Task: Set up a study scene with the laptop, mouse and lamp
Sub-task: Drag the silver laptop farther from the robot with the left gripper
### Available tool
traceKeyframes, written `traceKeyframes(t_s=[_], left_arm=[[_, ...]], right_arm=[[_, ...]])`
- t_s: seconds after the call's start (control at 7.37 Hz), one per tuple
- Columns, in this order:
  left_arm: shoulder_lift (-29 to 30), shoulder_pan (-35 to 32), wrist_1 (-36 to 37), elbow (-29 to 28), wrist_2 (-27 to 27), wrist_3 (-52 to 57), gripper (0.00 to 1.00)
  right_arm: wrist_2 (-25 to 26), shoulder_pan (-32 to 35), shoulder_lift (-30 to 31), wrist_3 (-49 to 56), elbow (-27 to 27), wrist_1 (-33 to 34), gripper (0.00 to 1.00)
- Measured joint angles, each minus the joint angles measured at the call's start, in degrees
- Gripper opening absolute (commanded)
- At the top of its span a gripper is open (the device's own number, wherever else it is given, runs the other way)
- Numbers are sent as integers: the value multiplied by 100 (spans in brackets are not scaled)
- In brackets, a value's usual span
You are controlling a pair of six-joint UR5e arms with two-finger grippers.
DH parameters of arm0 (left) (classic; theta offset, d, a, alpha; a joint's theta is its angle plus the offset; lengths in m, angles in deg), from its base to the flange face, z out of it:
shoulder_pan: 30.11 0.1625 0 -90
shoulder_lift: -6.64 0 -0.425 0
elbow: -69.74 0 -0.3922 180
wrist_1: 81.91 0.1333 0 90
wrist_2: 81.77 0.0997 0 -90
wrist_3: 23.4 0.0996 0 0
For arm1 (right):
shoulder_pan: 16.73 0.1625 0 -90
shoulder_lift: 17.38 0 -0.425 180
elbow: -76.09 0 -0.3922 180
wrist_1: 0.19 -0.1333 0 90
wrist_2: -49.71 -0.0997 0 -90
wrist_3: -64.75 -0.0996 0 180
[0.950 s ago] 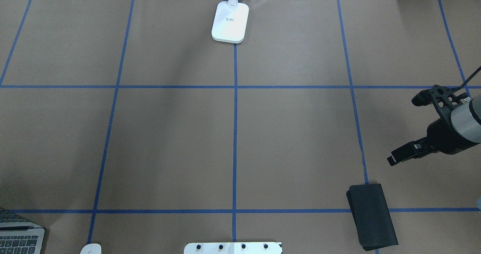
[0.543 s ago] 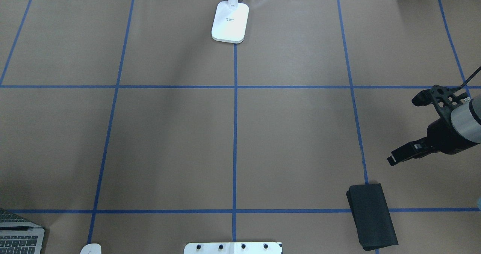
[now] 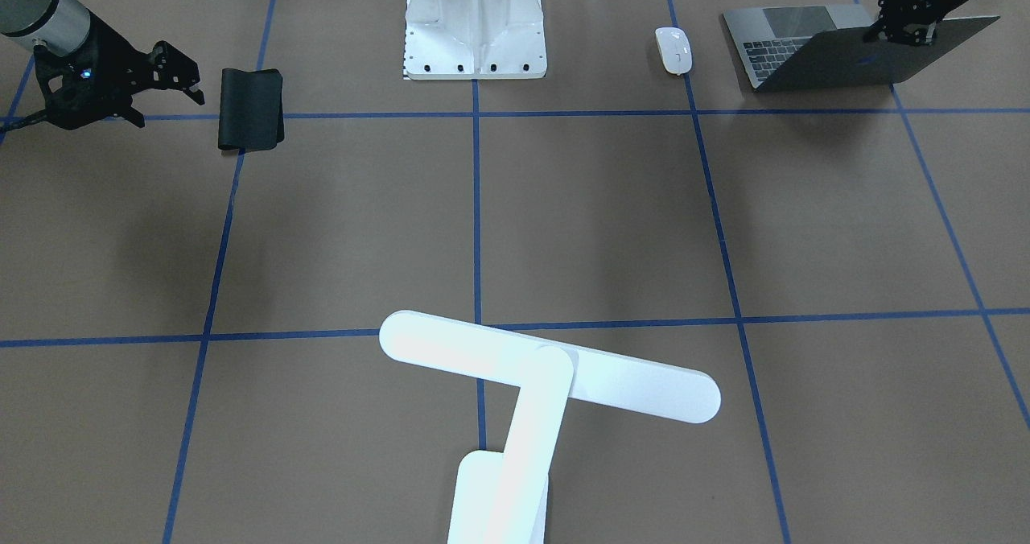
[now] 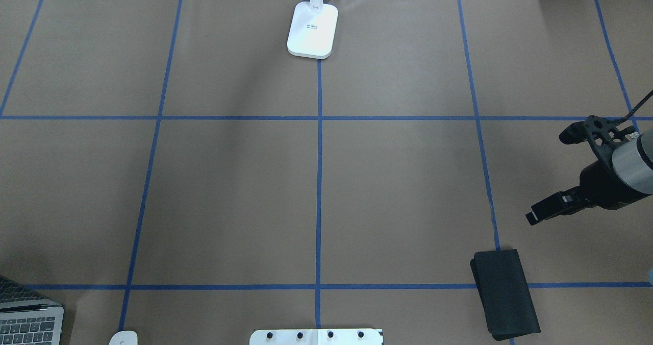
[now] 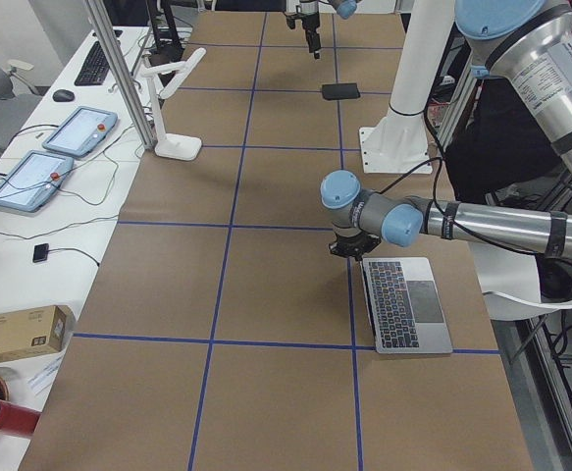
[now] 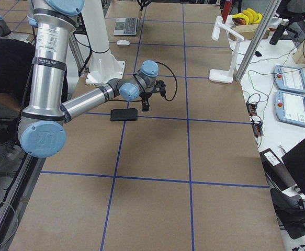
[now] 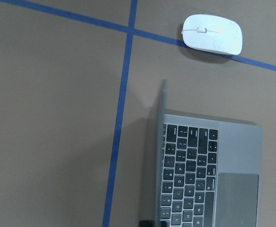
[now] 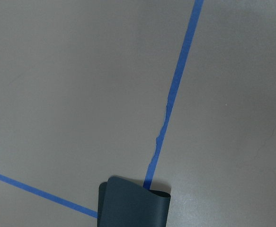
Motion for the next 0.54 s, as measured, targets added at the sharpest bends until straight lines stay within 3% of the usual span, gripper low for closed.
traceKeyframes(t_s=[0.54], left_arm=[[59,-342,3,237,-48,9,10]], right_arm=[[25,-4,0,-4,-35,-2,100]])
